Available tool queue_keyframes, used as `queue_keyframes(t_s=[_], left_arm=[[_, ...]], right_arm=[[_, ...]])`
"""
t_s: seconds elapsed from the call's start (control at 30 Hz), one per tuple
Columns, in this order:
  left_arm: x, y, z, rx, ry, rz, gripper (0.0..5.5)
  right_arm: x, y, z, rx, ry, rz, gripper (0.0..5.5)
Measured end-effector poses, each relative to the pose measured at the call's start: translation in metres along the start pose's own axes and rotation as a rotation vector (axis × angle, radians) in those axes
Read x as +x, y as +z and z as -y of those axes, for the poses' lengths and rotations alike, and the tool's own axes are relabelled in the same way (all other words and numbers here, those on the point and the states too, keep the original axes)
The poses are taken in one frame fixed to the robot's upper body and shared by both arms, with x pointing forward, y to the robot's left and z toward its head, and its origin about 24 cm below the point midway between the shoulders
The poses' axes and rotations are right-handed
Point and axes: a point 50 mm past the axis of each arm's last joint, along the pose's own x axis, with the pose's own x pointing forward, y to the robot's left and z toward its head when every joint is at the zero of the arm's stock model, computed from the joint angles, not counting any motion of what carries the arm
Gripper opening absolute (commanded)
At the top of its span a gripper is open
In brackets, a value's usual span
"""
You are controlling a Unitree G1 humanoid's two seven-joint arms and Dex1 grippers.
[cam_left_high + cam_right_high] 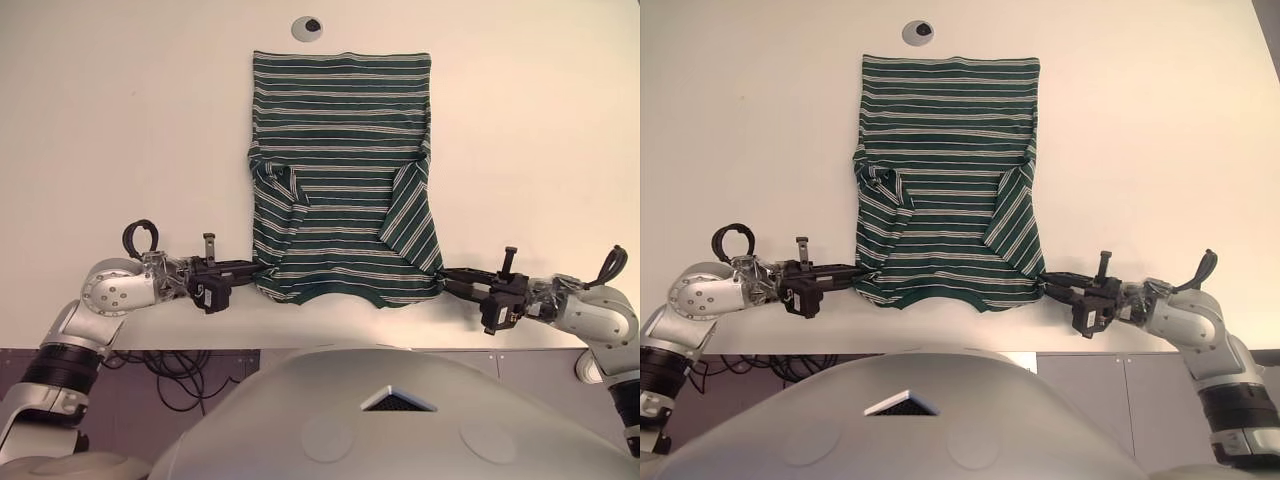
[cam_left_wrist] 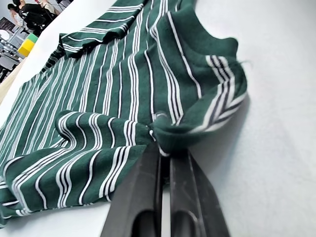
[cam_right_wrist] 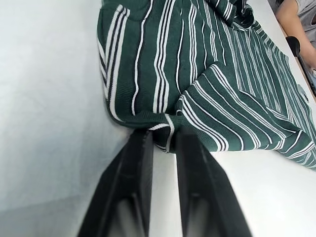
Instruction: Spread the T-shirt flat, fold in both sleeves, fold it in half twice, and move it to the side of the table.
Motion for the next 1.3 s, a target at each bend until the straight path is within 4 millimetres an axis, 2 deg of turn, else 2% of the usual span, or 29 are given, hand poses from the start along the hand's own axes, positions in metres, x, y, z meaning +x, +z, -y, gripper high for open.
queue_keyframes(t_s=[0.1, 0.17, 0.27, 0.33, 0.37, 0.4, 0.47, 0.57, 0.73, 0.93, 1.07, 1.17, 1.3], left_arm=[[0.0, 0.0, 0.0, -0.003, -0.006, 0.001, 0.0], [0.001, 0.001, 0.0, -0.037, -0.007, 0.007, 0.0], [-0.006, 0.006, 0.005, -0.209, -0.081, 0.034, 0.0], [-0.013, 0.019, 0.017, -0.399, -0.205, 0.11, 0.0], [-0.016, 0.029, 0.019, -0.46, -0.248, 0.172, 0.0], [-0.018, 0.042, 0.015, -0.492, -0.276, 0.255, 0.0], [-0.025, 0.057, 0.005, -0.526, -0.31, 0.351, 0.0], [-0.032, 0.058, -0.006, -0.564, -0.295, 0.405, 0.0], [-0.023, 0.034, -0.038, -0.562, -0.058, 0.409, 0.0], [-0.01, -0.007, -0.094, -0.574, 0.381, 0.313, 0.0], [0.001, -0.03, -0.11, -0.626, 0.523, 0.238, 0.0], [0.006, -0.048, -0.113, -0.693, 0.6, 0.183, 0.0], [0.014, -0.062, -0.114, -0.715, 0.611, 0.096, 0.0]], right_arm=[[0.002, 0.0, -0.001, 0.019, 0.003, 0.011, 0.04], [0.0, 0.003, -0.002, 0.105, 0.024, 0.019, 0.04], [-0.008, 0.015, -0.008, 0.362, 0.089, 0.084, 0.04], [-0.016, 0.031, -0.008, 0.569, 0.159, 0.189, 0.04], [-0.022, 0.038, -0.005, 0.627, 0.193, 0.232, 0.04], [-0.027, 0.045, 0.002, 0.67, 0.22, 0.28, 0.04], [-0.033, 0.053, 0.011, 0.718, 0.228, 0.357, 0.04], [-0.037, 0.057, 0.025, 0.744, 0.196, 0.409, 0.04], [-0.024, 0.044, 0.063, 0.638, -0.04, 0.383, 0.04], [0.002, 0.003, 0.108, 0.622, -0.393, 0.247, 0.04], [0.019, -0.018, 0.127, 0.636, -0.486, 0.159, 0.04], [0.032, -0.03, 0.139, 0.645, -0.522, 0.105, 0.04], [0.049, -0.039, 0.147, 0.662, -0.529, 0.081, 0.04]])
